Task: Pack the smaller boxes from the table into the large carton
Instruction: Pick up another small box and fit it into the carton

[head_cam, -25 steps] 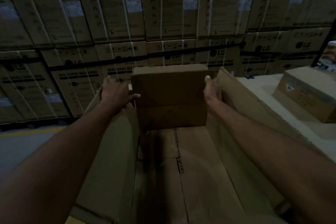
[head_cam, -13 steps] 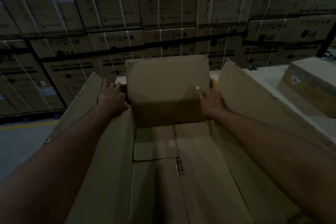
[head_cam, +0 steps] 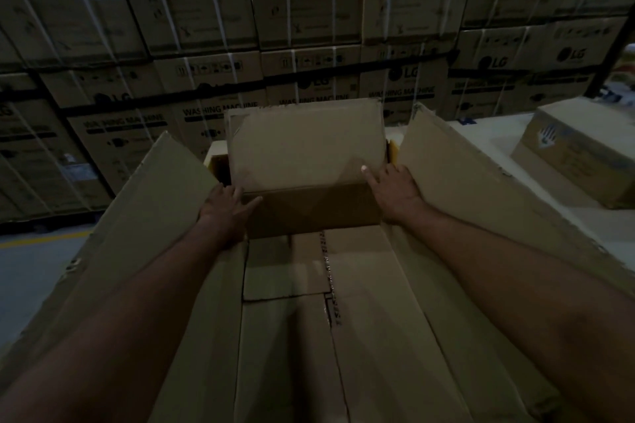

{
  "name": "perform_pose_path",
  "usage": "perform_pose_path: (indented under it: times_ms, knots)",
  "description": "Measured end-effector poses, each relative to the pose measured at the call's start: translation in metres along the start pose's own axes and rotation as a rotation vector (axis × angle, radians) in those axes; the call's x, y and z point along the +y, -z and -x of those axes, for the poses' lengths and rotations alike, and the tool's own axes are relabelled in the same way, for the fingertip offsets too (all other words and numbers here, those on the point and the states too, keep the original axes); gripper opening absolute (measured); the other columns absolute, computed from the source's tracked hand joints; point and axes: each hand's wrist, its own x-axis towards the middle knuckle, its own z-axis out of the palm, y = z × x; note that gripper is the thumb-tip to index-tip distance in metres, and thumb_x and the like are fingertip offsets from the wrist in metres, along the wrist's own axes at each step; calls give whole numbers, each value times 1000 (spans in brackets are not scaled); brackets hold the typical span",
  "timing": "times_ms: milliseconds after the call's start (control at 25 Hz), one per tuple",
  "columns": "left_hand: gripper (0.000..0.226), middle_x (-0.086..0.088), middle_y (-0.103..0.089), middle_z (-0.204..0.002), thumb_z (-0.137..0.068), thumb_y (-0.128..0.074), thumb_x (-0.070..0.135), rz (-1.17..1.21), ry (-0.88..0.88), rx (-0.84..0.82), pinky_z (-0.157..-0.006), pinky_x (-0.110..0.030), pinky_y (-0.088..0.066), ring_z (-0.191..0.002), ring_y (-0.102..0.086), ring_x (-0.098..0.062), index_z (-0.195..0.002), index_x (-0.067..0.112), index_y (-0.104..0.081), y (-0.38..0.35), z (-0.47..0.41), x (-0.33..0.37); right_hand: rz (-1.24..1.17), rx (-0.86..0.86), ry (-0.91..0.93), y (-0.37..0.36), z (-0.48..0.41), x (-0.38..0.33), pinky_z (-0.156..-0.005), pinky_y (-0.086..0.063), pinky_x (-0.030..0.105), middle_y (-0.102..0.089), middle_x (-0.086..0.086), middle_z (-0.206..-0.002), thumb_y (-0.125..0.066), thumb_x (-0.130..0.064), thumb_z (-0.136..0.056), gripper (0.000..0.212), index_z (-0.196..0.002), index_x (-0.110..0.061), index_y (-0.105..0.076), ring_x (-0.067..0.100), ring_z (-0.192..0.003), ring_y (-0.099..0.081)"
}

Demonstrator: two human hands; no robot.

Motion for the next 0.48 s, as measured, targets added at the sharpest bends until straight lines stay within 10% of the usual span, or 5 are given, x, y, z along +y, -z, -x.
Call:
perform_pose_path:
  times_ms: [480]
  knots:
    - [83, -5, -31, -162, -91, -55, 63, 164, 46, -78, -121, -55, -14, -149, -26, -30, -159, 31, -21, 38, 59, 2, 72, 95, -184, 37, 85, 9, -113, -25, 45, -50, 11, -144, -60, -36, -93, 36, -126, -24, -67, 32, -135, -36]
